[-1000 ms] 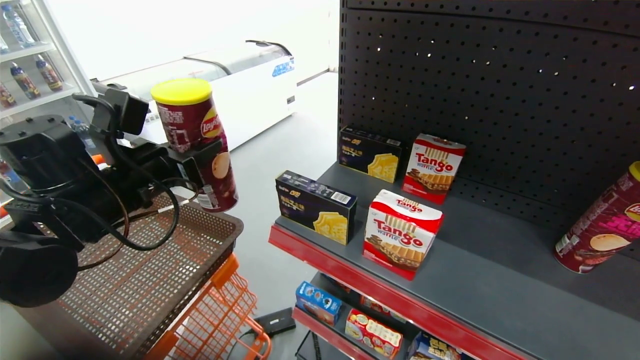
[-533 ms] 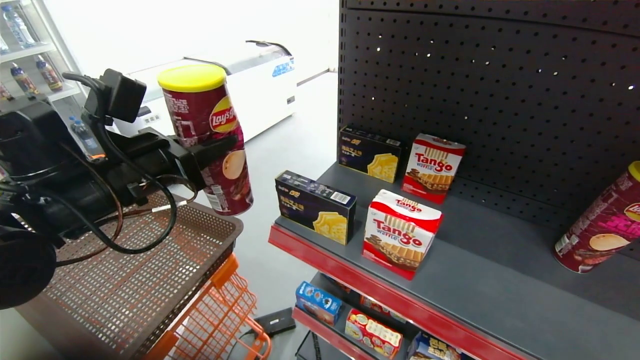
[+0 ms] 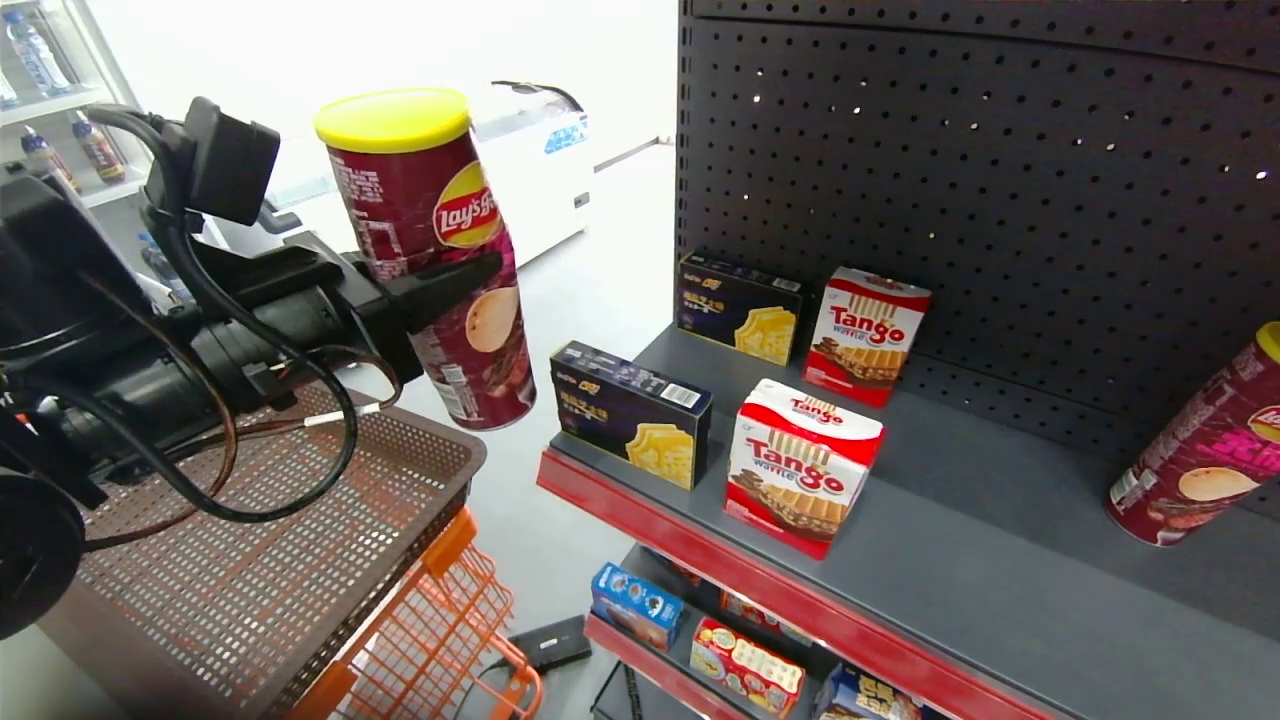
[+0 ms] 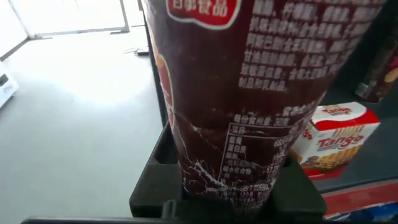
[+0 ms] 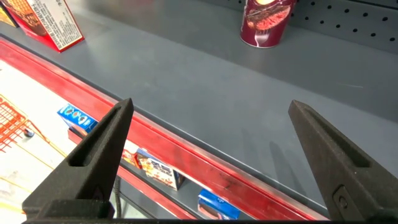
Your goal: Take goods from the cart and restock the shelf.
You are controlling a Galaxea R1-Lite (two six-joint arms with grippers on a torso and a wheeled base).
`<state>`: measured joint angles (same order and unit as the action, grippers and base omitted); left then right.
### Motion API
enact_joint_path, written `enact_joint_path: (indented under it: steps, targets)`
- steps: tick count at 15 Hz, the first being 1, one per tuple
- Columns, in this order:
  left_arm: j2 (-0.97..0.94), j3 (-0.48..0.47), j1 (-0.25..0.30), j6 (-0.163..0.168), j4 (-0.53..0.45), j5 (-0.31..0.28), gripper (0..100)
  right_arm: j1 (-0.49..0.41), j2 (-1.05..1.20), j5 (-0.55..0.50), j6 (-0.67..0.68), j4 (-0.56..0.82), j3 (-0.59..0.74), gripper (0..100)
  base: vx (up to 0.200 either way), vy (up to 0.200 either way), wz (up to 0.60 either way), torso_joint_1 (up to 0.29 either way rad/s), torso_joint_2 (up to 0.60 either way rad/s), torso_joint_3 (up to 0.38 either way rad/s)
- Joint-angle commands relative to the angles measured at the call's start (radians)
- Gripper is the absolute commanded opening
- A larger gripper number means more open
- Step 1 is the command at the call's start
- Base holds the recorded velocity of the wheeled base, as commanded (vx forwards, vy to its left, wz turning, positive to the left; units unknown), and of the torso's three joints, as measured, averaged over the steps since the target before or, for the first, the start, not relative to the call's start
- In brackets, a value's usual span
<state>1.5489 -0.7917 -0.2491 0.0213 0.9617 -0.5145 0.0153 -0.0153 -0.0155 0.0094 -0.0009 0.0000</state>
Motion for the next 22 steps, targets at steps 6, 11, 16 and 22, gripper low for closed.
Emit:
enact_joint_path:
  steps: [6, 11, 16, 22]
  targets:
    - [-0.049, 0.062, -0.038, -0.001, 0.011, -0.061, 0, 0.000, -0.002, 0.002, -0.002, -0.001, 0.000, 100, 0.000, 0.000, 0.00, 0.000, 0.00, 0.000]
    - [-0.055, 0.089, -0.061, -0.006, 0.000, -0.197, 0, 0.000, -0.002, 0.002, -0.002, -0.001, 0.000, 100, 0.000, 0.000, 0.00, 0.000, 0.00, 0.000]
    - [-0.099, 0.120, -0.064, -0.009, -0.004, -0.257, 0, 0.000, -0.002, 0.002, -0.002, -0.001, 0.000, 100, 0.000, 0.000, 0.00, 0.000, 0.00, 0.000]
    - [-0.110, 0.132, -0.064, -0.009, -0.004, -0.268, 0, 0.000, -0.002, 0.002, -0.002, -0.001, 0.000, 100, 0.000, 0.000, 0.00, 0.000, 0.00, 0.000]
